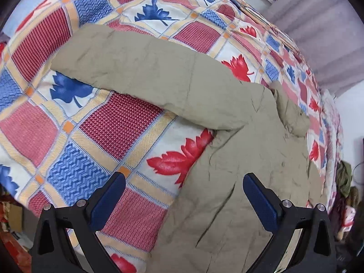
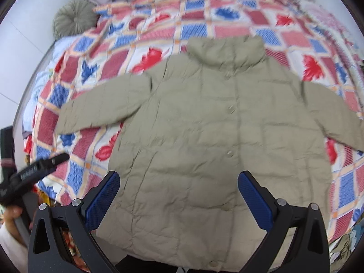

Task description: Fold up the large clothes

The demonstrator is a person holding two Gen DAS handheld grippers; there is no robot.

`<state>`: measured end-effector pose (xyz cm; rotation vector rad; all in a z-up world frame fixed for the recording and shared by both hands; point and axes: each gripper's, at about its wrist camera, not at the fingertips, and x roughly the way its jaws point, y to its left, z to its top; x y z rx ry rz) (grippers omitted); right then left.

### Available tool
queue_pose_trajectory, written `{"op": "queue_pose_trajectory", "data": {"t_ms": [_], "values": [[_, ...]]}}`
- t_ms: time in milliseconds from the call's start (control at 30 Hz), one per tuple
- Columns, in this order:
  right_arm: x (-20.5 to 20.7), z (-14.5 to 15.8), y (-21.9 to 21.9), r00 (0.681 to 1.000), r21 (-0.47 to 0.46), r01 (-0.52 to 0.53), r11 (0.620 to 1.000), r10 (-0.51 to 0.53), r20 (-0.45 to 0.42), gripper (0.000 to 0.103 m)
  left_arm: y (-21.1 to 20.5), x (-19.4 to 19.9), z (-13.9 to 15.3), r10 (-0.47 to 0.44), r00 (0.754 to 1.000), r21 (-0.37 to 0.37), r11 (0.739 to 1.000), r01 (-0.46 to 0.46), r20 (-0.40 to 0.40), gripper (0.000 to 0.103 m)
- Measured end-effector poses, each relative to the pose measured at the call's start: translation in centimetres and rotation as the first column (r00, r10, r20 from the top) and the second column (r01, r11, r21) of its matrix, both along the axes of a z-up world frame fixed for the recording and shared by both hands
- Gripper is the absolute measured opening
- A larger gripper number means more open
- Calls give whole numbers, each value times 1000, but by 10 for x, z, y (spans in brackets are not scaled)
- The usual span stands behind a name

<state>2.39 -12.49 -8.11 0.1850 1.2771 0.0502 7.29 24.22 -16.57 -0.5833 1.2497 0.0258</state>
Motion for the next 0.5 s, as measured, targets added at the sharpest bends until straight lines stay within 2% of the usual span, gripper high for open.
{"op": "queue_pose_trajectory", "data": {"t_ms": [67, 133, 267, 400, 500], "values": [[7, -21, 10, 998, 19, -9, 1000, 10, -66, 103, 13, 15, -23, 48, 999, -75, 996, -47, 9, 103], [8, -39, 17, 996, 38, -7, 999, 10, -86, 103, 25, 33, -50, 98, 995, -172, 981, -93, 15, 103], [12, -77, 22, 991, 80, 11, 997, 0, -134, 103, 43, 66, -90, 171, 984, -286, 946, -153, 41, 103], [18, -105, 20, 990, 115, 33, 993, -17, -139, 103, 59, 94, -114, 231, 971, -322, 925, -201, 58, 103], [25, -116, 20, 993, 130, 33, 991, -18, -121, 103, 75, 110, -113, 262, 961, -305, 926, -225, 89, 102]]}}
